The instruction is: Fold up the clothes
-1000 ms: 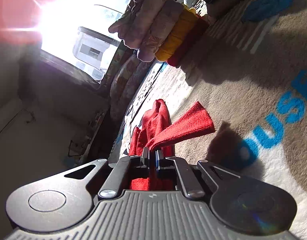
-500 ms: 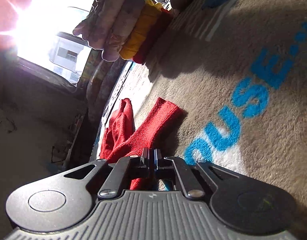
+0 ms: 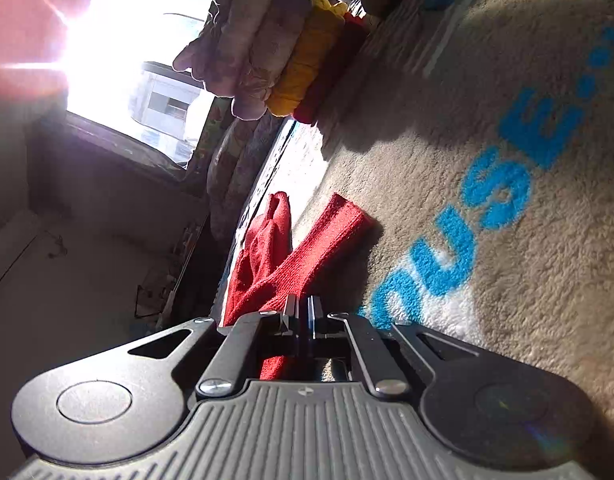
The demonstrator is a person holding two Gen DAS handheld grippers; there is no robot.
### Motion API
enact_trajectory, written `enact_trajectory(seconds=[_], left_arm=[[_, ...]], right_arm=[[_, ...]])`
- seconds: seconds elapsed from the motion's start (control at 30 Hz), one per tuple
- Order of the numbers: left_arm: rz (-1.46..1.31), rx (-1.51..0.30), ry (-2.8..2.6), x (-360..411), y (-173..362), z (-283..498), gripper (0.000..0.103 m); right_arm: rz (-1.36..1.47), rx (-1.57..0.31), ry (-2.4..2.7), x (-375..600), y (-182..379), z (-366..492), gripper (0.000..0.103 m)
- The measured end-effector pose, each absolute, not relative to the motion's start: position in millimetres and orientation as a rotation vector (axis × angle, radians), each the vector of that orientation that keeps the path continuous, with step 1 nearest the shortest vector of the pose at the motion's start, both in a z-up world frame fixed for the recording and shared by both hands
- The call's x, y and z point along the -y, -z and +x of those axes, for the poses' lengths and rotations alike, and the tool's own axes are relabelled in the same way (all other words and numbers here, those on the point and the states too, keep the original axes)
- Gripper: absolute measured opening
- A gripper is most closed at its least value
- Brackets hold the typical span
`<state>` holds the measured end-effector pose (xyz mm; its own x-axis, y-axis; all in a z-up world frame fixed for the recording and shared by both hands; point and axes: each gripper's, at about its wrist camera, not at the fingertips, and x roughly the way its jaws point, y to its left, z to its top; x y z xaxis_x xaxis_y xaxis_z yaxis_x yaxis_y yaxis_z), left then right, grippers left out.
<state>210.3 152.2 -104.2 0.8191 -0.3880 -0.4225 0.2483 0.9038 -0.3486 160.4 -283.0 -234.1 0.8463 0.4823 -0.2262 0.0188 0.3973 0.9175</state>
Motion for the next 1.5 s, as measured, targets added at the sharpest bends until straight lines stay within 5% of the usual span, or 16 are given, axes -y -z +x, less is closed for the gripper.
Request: enact_trajectory(seconds=[0.27, 0.53, 0.9, 1.13, 1.5], left_arm=[[-0.132, -0.623, 0.336, -114.6, 113.4, 347.8, 0.013], [0.19, -0.728, 0.393, -54.6, 146.2, 393.7, 0.011], [0.169, -0.789, 0.316, -52.3, 139.5, 451.1, 0.011], [0.178, -0.64, 0.301, -89.3, 99.0, 339.9, 0.011], [-0.041, -0.551, 0.257, -128.1, 116.9, 133.2, 0.012]], right_arm=[[1.11, -0.46, -0.356, 283.6, 238.8, 155.9, 0.004], [1.128, -0.431, -0.397, 286.1, 243.0, 160.3, 0.005], [1.112, -0.422, -0.416, 285.0, 242.9, 166.3, 0.005], [1.105, -0.416, -0.425, 284.7, 244.2, 162.0, 0.006], [1.094, -0.447, -0.401, 283.4, 240.8, 162.6, 0.004]])
